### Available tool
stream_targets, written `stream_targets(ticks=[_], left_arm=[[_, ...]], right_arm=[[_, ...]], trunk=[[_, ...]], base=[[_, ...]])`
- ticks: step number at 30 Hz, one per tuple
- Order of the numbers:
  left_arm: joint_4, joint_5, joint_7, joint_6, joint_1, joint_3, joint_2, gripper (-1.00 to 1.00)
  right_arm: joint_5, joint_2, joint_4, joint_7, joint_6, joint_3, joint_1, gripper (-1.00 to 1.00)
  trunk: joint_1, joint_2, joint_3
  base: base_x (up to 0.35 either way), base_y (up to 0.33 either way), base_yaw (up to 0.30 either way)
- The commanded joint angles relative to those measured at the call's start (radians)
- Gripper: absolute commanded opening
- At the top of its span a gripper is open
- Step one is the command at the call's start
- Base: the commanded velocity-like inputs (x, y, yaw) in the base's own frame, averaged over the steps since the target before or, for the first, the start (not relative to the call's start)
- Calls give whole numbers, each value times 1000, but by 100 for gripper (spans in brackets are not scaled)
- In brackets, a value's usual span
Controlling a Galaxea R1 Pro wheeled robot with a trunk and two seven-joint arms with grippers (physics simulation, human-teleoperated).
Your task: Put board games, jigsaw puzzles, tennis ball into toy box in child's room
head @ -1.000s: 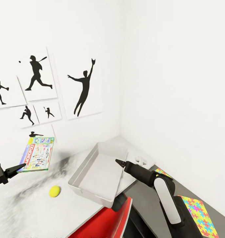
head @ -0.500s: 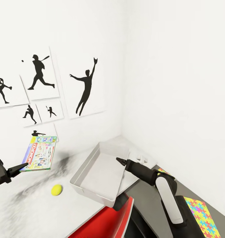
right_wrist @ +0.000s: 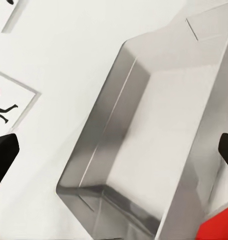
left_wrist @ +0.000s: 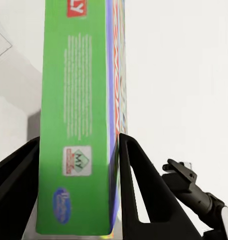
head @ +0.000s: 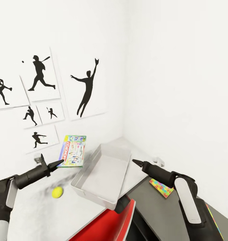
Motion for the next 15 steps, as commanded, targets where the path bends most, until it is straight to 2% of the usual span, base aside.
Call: stream_targets(ticks=[1,3,4,5,6,7,10,11,13,15], left_arm=[[-1,-1,34,7,-15,0,-31,-100],[-6,-5,95,7,-30,0,-91,-100],[-26,-8,143,7,-36,-2,-135,-100],[-47,-11,178,7,-37,-10,-163,-100],[-85,-13,224,7,-39,-41,-199,-100],[-110,-14,245,7,-40,-75,-214,-100],[-145,-12,272,7,-41,-197,-230,-100],[-149,-12,275,7,-41,-225,-231,-100],[-152,-14,280,7,-40,-255,-227,-100],[-152,-15,282,7,-40,-270,-212,-100]], right_arm=[[3,0,-1,13,6,-13,-1,100],[3,-1,0,22,7,-39,-1,100],[3,-1,0,29,8,-57,-1,100],[3,-1,0,34,8,-65,-1,100],[3,-1,1,42,8,-74,-1,100],[3,-3,1,46,9,-77,-1,100],[3,-15,1,60,11,-82,-1,100],[3,-22,1,66,11,-83,-1,100],[3,-32,1,82,12,-83,-1,100],[3,-36,0,98,11,-83,-1,100]], trunk=[[1,-2,-2],[1,-2,-2],[1,-2,-2],[1,-2,-2],[1,-2,-2],[1,-2,-2],[1,-2,-2],[1,-2,-2],[1,-2,-2],[1,-2,-2]], base=[[0,0,0],[0,0,0],[0,0,0],[0,0,0],[0,0,0],[0,0,0],[0,0,0],[0,0,0],[0,0,0],[0,0,0]])
